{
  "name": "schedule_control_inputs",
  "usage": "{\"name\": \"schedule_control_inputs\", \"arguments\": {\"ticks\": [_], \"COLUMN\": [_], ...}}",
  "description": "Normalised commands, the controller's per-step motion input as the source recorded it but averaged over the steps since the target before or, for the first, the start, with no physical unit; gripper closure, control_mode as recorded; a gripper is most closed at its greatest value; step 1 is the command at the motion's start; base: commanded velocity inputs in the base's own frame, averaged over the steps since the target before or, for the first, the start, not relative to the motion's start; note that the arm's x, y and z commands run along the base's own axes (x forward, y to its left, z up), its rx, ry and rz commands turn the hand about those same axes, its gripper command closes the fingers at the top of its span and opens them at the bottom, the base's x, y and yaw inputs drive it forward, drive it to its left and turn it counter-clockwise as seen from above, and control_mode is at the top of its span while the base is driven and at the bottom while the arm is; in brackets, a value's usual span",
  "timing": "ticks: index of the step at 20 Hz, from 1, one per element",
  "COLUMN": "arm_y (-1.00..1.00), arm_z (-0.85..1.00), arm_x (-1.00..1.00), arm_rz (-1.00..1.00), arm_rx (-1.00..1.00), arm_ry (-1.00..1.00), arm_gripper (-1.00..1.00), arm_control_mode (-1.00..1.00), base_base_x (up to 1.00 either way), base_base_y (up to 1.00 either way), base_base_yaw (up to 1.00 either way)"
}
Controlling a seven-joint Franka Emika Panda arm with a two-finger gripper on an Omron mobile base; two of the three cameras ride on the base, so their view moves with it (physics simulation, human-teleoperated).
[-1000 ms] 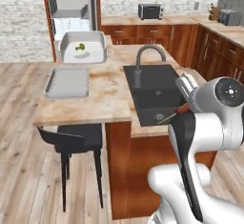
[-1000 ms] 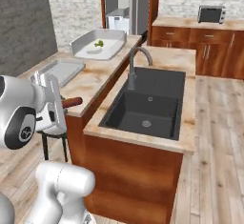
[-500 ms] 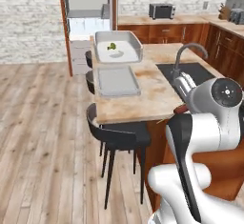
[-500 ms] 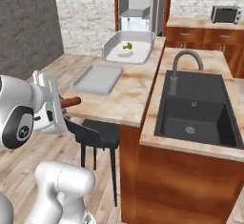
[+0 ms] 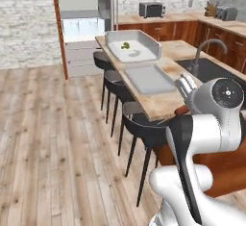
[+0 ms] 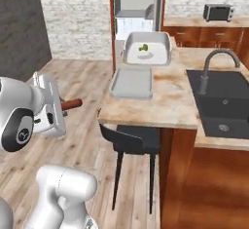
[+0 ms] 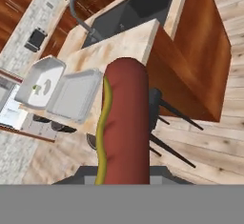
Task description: Place the cold items (banana and broccoli) from the fridge in one tupperware on the dining counter. Place the warm items (kebab skewer and hot dog) in the stove area in another tupperware.
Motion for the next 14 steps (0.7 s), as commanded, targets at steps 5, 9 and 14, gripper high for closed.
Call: {"name": "schedule_control_inputs", "arguments": {"ticks": [5, 9, 14], "arm_y": [0.0, 0.0, 0.0], "arm_z": [0.0, 0.0, 0.0], "arm_x": [0.0, 0.0, 0.0], "arm_rz": [0.0, 0.0, 0.0], "arm_rx": [0.0, 0.0, 0.0], "arm_ry": [0.0, 0.0, 0.0], "arm_gripper": [1.0, 1.0, 1.0], "arm_control_mode": [1.0, 1.0, 1.0], "base_base_x": [0.14, 0.15, 0.26], "base_base_y": [1.0, 1.0, 1.0], "base_base_yaw": [-0.35, -0.43, -0.67]}}
